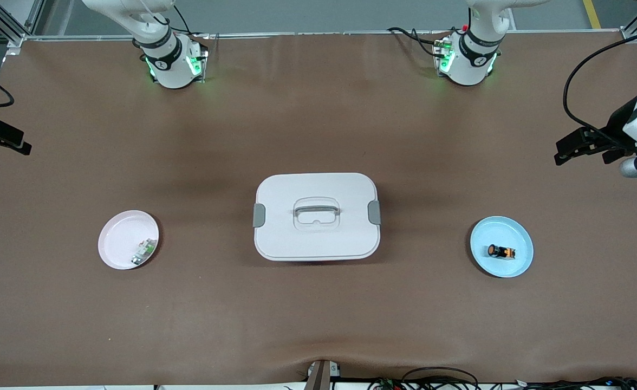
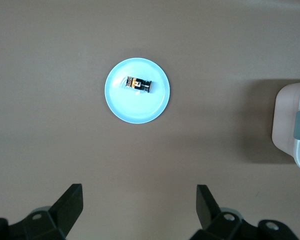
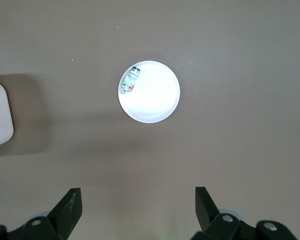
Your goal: Transfer orange switch to right arm and place
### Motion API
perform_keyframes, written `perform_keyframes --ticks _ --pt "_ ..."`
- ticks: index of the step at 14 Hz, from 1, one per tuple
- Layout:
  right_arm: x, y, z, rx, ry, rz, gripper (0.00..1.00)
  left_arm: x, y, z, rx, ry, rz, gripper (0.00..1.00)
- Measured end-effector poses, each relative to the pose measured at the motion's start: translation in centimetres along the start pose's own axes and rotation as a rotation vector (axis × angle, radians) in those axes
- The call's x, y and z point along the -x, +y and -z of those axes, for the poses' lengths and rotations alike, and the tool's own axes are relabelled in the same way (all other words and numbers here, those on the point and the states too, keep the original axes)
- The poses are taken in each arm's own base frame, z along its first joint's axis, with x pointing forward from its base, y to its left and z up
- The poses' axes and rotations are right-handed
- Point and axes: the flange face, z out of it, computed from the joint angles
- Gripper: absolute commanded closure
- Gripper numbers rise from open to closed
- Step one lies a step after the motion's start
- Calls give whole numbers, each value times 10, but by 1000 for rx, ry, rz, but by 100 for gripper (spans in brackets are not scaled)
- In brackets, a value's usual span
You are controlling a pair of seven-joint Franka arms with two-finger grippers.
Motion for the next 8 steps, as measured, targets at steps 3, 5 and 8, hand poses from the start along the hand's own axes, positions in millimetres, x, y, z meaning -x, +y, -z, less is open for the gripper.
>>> perform_keyframes --ticks 3,5,8 --pt "0 0 0 0 1 1 0 0 0 0 0 0 0 0" --pt "0 -1 0 0 4 2 0 0 0 0 0 0 0 0" --pt "-1 -2 1 0 11 3 0 0 0 0 0 0 0 0"
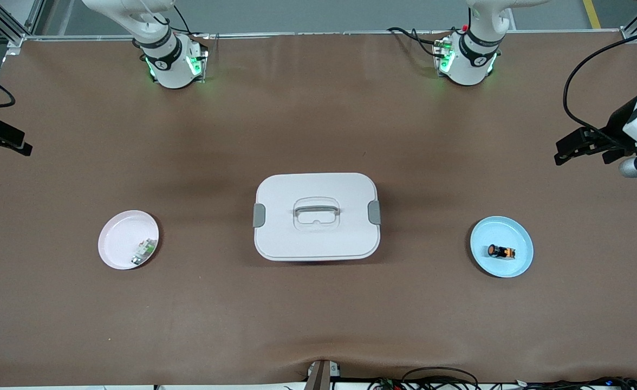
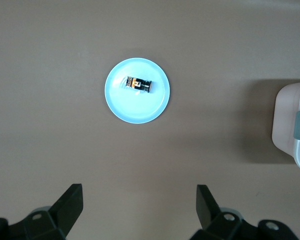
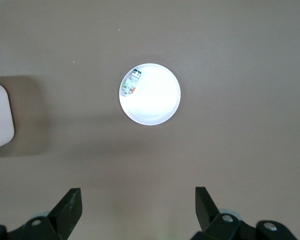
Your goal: Transfer orange switch to right arm and place
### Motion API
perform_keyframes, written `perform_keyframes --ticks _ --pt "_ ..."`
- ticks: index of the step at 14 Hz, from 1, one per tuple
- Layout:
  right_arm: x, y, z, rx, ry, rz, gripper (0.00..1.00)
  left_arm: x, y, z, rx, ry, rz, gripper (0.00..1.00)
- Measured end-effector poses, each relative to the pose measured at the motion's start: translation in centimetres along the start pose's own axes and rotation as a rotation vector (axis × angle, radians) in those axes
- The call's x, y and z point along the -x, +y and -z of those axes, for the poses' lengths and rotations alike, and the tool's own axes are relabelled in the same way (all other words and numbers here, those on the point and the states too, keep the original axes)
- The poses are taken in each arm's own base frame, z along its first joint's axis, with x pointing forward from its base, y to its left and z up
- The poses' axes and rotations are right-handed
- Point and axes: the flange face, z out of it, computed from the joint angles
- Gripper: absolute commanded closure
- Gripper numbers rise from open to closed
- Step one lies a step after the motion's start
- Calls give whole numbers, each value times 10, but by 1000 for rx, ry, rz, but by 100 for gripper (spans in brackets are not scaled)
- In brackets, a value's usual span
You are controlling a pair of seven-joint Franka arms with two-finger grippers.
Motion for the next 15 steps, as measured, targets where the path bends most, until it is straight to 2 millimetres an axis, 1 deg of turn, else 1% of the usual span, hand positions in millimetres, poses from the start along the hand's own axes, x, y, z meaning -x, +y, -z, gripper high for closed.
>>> perform_keyframes --ticks 4,6,11,15 --pt "-1 -2 1 -16 7 1 0 -3 0 -7 1 -11 -1 0" --pt "-1 -3 1 -30 9 1 0 -9 1 -20 2 -30 -3 0" --pt "-1 -1 1 -33 9 -3 0 -38 -1 -82 11 -100 -23 0" --pt "-1 0 0 -33 8 -5 0 -59 -2 -125 21 -109 -57 0"
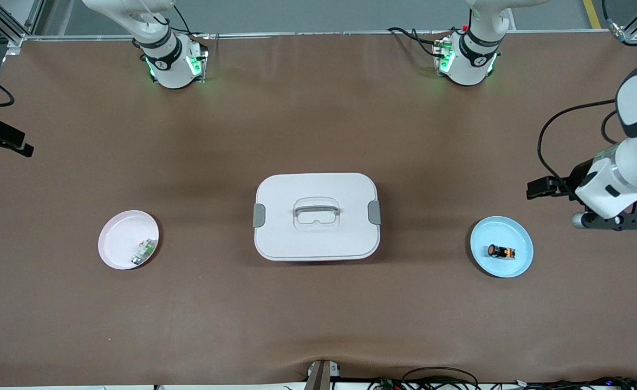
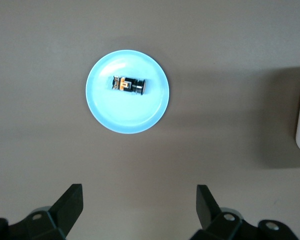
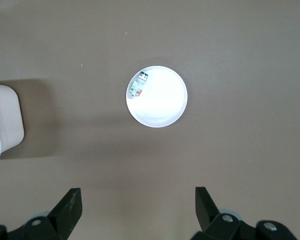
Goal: Transfer orange switch to right arm and place
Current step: 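Move the left gripper down over the orange switch on the blue plate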
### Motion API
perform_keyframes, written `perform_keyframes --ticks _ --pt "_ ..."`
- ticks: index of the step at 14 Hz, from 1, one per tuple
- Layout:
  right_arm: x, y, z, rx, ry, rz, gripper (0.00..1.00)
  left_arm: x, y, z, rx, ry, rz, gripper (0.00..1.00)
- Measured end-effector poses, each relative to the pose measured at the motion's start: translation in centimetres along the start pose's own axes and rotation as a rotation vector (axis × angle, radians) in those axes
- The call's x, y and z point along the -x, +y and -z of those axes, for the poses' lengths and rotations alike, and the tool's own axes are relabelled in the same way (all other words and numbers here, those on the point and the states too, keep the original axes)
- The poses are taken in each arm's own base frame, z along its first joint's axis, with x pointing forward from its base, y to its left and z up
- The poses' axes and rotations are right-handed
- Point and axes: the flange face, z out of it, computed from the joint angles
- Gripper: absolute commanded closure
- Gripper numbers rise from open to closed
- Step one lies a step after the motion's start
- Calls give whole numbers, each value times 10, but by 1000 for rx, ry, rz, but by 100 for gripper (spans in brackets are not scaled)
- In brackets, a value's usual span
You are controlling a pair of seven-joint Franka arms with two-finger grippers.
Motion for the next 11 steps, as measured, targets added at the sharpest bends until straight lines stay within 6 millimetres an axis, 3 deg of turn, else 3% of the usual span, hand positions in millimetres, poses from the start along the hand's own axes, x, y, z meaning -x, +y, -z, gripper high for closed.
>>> perform_keyframes --ticks 6,11 --pt "0 0 0 0 0 0 0 -36 -4 -71 -20 -6 -14 0" --pt "0 0 0 0 0 0 0 -54 -26 -120 -51 -19 -36 0"
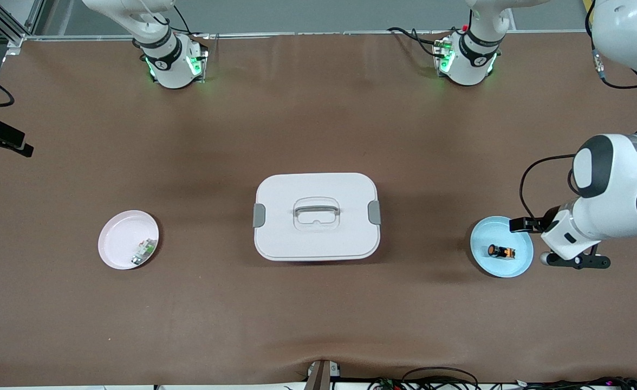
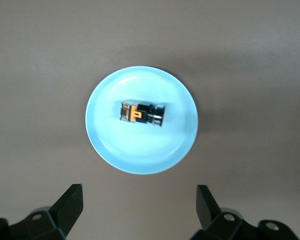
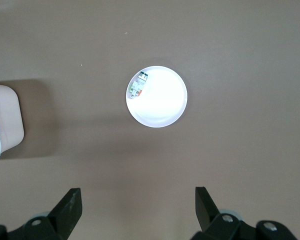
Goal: Transfer orange switch to right arm and place
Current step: 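Move the left gripper down over the orange switch on the blue plate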
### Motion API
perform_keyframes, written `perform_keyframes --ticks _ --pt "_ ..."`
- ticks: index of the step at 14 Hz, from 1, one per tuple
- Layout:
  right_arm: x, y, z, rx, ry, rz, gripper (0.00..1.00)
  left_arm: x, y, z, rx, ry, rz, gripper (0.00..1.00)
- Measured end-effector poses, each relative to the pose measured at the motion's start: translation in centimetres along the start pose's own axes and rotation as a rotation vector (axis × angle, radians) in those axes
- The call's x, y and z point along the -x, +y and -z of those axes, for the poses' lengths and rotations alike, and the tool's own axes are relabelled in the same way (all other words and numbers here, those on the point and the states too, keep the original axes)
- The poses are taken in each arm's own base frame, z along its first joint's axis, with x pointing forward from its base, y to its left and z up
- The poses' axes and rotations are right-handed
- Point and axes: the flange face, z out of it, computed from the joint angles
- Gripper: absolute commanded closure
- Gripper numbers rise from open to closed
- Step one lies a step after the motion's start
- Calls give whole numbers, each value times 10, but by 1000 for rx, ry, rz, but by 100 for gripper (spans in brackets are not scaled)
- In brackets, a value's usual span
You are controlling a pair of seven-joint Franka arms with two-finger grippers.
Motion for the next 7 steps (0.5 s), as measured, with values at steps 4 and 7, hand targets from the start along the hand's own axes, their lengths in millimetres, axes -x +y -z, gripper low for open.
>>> perform_keyframes --ticks 4,7 --pt "0 0 0 0 -1 0 0 -16 -16 -46 10 21 -6 0" --pt "0 0 0 0 -1 0 0 -24 -19 -74 18 32 -5 0"
